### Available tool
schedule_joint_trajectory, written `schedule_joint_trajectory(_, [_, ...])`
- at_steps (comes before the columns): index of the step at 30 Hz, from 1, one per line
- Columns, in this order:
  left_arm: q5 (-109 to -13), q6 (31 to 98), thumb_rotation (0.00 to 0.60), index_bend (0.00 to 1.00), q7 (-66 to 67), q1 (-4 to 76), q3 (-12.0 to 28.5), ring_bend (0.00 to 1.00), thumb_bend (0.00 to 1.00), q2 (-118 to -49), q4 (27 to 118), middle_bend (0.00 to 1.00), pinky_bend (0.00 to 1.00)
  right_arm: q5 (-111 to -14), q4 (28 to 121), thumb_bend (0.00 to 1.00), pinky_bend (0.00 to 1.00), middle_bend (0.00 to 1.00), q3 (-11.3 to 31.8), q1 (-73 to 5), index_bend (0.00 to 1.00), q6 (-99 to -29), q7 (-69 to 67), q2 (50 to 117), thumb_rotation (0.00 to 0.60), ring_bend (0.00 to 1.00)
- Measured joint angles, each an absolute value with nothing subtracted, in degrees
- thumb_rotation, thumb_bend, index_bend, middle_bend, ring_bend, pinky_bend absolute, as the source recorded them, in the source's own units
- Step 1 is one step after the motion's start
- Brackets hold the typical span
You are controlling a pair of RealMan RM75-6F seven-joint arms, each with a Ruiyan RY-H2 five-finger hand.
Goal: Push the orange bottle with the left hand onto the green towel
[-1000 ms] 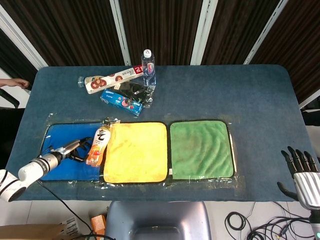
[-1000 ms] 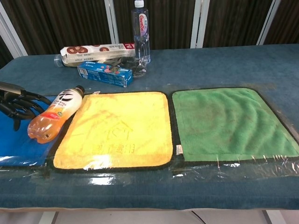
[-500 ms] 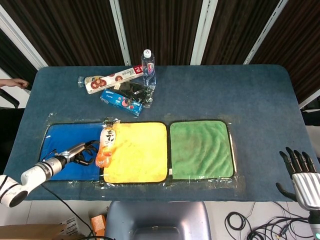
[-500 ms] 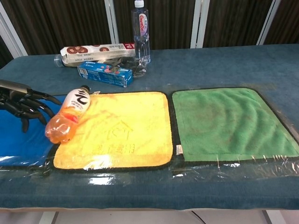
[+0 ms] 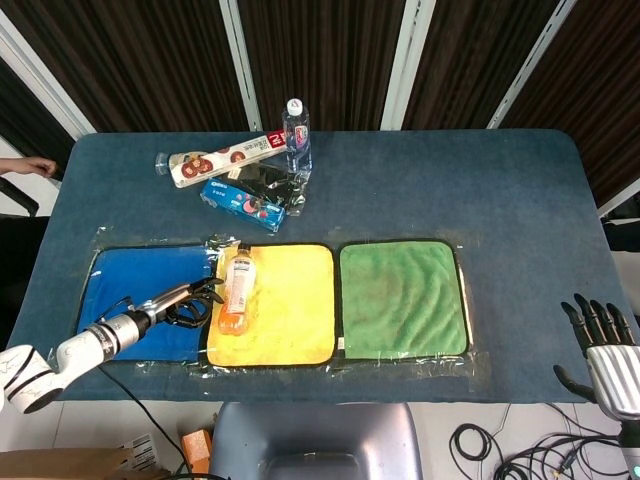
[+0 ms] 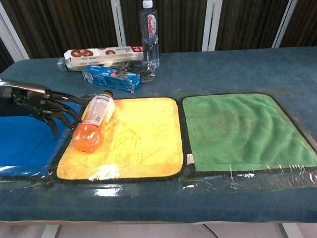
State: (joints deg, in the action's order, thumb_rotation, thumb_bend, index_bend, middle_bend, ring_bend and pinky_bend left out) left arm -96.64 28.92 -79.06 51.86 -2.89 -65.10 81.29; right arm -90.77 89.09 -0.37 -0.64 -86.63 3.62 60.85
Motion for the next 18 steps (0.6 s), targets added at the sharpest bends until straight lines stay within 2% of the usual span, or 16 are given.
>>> schedule_joint_trajectory(4, [-98.6, 32.9, 0.514, 0.11, -86.0, 52.8, -4.9, 0.24, 0.53, -66.7, 78.9, 0.25, 0.4, -91.0, 89.0, 0.17, 0.0, 0.01, -0.5, -0.6, 0.0, -86.8, 3.5, 60.8, 0.6, 0.0])
schedule_joint_trajectory(12, [-98.2, 37.8, 0.515, 0.1, -96.8, 53.9, -7.8, 0.16, 0.53, -72.4, 70.8, 0.16, 0.36, -91.2, 88.9, 0.17, 0.0, 0.01, -0.5, -0.4, 0.0, -87.2, 3.3, 60.8, 0.6, 0.0])
schedule_joint_trajectory(18, [-97.6, 37.7, 0.566, 0.06, -101.2, 55.0, -9.7, 0.14, 0.53, -73.6, 69.2, 0.12, 0.36, -90.9, 88.7, 0.17, 0.0, 0.01, -0.4, -0.4, 0.0, -87.0, 3.2, 60.8, 0.6, 0.0])
